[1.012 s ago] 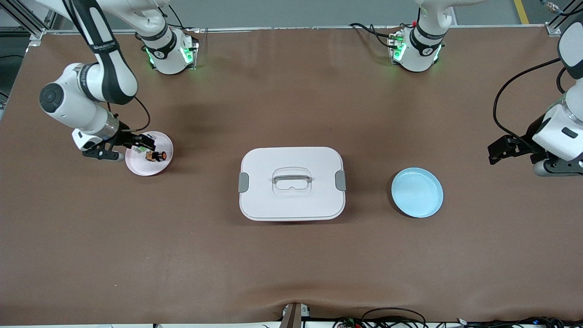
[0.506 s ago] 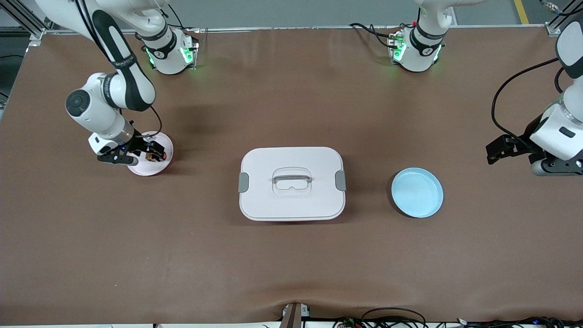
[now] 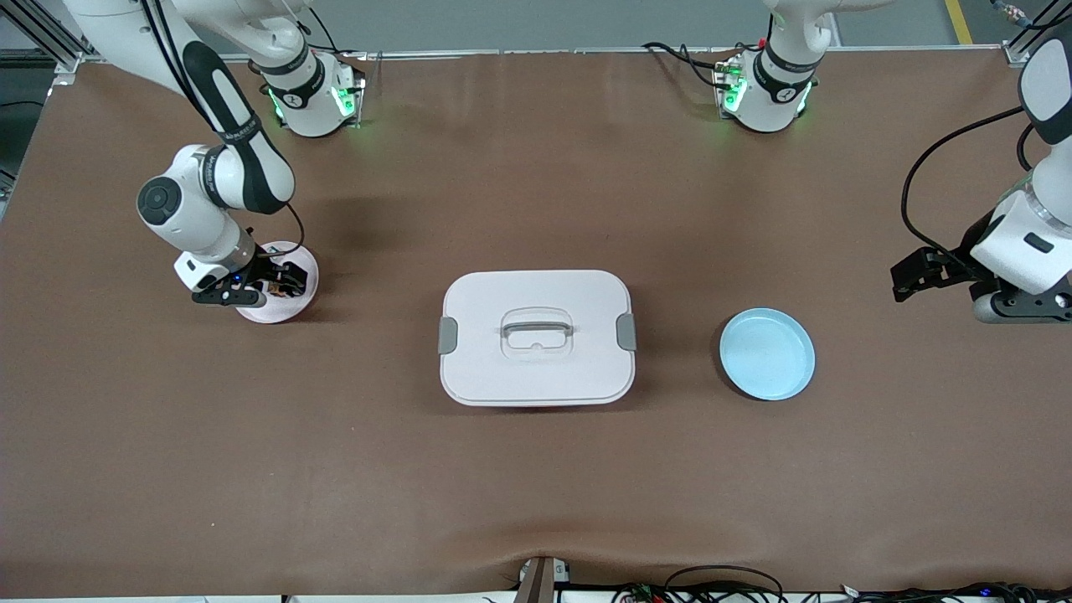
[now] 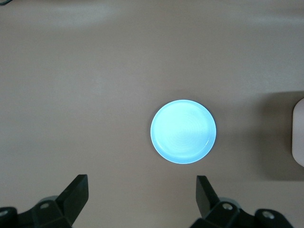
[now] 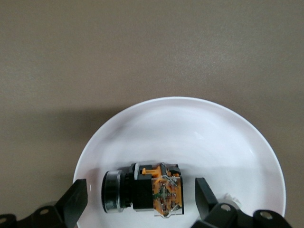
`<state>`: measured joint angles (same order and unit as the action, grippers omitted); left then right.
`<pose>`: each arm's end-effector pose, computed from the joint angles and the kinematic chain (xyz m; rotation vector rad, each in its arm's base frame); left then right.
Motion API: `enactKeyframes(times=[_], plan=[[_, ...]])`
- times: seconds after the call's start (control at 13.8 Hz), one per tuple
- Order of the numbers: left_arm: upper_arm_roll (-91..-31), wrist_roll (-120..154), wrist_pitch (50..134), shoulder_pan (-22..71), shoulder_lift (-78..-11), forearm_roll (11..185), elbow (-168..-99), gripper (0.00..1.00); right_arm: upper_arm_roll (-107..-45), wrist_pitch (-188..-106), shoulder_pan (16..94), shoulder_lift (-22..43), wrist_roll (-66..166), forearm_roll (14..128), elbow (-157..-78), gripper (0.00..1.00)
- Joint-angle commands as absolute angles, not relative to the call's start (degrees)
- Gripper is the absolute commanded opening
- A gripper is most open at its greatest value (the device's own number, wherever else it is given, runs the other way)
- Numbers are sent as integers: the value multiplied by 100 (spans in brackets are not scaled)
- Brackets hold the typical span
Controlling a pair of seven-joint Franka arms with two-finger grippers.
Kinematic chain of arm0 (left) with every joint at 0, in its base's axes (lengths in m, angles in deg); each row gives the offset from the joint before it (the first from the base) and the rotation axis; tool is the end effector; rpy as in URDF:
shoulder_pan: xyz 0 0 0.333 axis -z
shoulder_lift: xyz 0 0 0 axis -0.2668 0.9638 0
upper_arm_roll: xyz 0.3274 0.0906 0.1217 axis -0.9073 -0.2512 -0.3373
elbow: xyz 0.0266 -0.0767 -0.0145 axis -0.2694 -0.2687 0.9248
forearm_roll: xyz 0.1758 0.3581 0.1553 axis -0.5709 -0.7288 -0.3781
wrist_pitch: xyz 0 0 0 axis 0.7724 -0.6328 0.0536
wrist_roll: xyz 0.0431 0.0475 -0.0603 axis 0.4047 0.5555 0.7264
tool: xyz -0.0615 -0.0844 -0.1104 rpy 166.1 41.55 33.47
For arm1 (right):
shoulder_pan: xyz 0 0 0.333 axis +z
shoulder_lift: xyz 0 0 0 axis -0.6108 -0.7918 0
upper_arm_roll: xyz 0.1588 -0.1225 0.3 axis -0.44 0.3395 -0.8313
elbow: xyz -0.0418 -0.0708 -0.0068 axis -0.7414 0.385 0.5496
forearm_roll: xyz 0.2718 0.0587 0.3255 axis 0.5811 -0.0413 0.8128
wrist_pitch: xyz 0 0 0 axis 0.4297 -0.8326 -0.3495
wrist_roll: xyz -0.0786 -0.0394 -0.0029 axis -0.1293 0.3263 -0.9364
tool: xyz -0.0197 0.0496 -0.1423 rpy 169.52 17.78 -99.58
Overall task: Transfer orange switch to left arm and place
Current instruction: 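Lower the right gripper and close it on the black-orange switch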
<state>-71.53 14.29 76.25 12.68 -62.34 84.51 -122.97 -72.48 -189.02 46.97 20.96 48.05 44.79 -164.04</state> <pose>0.6552 -0.0398 0.5659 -3.0795 0.0515 -0.1116 0.4818 -0.0058 0.1571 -3.1014 0.0696 0.0046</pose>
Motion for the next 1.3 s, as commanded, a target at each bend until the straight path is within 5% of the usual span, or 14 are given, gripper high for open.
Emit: enactKeyframes(times=[0.0,0.36,0.43,0.51,0.58,0.8,1.23], plan=[[-7130,1342,7586,1257,-6229,8494,-12291,100,-7252,-18959,4687,1988,4669,4599,-16377,100],[-7139,1376,7594,1380,-6097,8450,-12291,100,-7252,-18950,4714,1917,4642,4599,-16377,100],[-7131,1403,7594,1389,-6106,8442,-12283,100,-7252,-18941,4714,1917,4616,4599,-16377,65],[-7113,1438,7586,1398,-6106,8468,-12291,100,-7252,-18906,4705,1917,4625,4599,-16377,16],[-7026,1447,7577,1415,-6115,8477,-12291,100,-7252,-18888,4679,1926,4625,4599,-16377,0],[-7016,1456,7568,1433,-6097,8477,-12309,100,-7252,-18810,4609,1978,4634,4599,-16368,0],[-7007,1456,7577,1433,-6080,8459,-12344,100,-7235,-16678,4591,2584,4712,5354,-15746,0]])
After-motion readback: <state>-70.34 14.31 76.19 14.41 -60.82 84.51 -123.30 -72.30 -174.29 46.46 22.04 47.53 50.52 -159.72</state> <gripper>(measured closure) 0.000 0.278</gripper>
